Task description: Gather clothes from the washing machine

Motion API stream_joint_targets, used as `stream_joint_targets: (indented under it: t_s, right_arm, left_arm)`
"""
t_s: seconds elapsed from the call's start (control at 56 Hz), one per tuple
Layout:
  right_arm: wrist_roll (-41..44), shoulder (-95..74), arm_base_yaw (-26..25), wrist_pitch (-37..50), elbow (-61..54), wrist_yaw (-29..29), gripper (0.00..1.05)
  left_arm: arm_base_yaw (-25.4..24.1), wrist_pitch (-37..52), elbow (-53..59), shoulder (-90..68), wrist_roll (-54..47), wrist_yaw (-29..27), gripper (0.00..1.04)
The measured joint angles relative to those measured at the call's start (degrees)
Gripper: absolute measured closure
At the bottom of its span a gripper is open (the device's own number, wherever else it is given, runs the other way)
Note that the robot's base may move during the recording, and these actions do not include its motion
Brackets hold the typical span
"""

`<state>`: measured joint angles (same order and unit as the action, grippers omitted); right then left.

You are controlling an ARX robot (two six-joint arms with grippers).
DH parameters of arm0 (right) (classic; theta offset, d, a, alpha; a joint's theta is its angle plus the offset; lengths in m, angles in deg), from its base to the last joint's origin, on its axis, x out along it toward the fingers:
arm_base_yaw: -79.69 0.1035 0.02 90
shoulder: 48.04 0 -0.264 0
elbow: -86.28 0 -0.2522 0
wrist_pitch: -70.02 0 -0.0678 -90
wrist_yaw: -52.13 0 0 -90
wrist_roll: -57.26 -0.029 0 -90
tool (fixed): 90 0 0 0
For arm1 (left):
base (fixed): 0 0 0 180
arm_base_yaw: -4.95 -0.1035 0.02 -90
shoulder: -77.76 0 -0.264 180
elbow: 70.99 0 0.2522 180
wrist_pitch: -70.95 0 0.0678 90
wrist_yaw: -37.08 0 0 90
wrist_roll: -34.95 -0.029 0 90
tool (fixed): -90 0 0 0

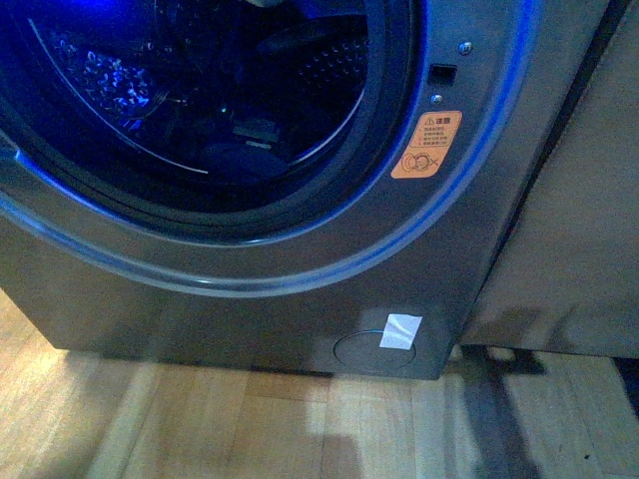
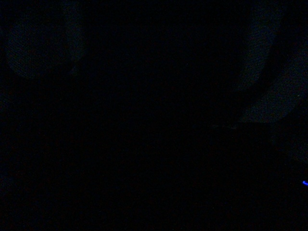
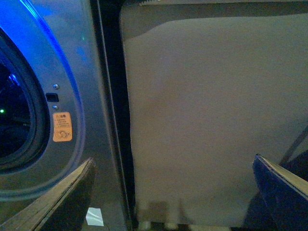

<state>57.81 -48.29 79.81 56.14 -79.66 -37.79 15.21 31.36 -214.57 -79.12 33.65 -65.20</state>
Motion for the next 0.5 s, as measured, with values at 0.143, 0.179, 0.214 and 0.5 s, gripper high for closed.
stream_joint_targets:
  t_s: [0.143,0.179,0.214,0.5]
  right_arm:
    - [0.0,0.0,0.0,0.0,0.0,0.0,0.07]
    - [0.0,0.0,0.0,0.0,0.0,0.0,0.07]
    - [0.0,0.0,0.0,0.0,0.0,0.0,0.07]
    - [0.0,0.0,0.0,0.0,0.0,0.0,0.07]
  left_arm:
    - [0.0,4.4,2.1,0.0,-0.5,-0.6,0.46]
    - [0.0,6.8,3.2,0.2,-0.8,-0.6,0.53]
    - [0.0,8.8,4.1,0.4,-1.2,-0.5,0.58]
    - [0.1,16.2,8.7,2.2,-1.5,2.4,0.94]
